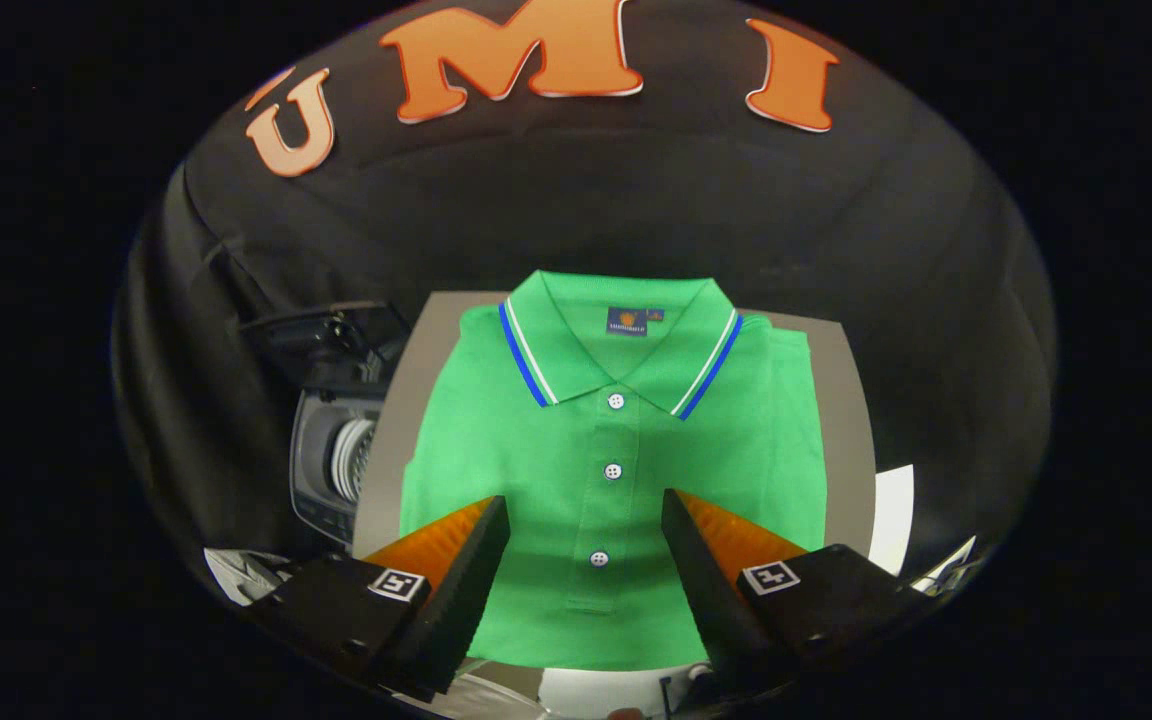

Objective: Put the clothes into the washing machine and then close the washing machine lid.

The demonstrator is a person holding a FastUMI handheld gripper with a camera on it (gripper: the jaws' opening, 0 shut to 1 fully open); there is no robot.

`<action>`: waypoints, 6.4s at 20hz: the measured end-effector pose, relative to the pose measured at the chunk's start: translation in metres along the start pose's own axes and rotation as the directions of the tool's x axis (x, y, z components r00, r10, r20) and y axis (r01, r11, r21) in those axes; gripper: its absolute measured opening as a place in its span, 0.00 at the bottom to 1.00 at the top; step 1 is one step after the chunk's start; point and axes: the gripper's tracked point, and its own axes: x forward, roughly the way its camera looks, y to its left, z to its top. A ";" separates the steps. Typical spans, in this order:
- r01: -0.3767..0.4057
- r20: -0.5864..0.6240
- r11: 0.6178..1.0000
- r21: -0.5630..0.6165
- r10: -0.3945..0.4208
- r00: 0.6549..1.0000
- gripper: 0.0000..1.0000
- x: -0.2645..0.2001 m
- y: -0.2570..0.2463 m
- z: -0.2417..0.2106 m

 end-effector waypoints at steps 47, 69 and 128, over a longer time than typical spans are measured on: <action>-0.159 0.938 0.947 -0.278 0.303 0.170 0.08 -0.234 0.234 0.064; -0.289 0.510 0.875 -0.389 0.466 0.723 0.08 0.206 0.441 0.002; -0.183 0.801 0.975 -0.125 0.208 0.561 0.98 0.001 0.322 0.243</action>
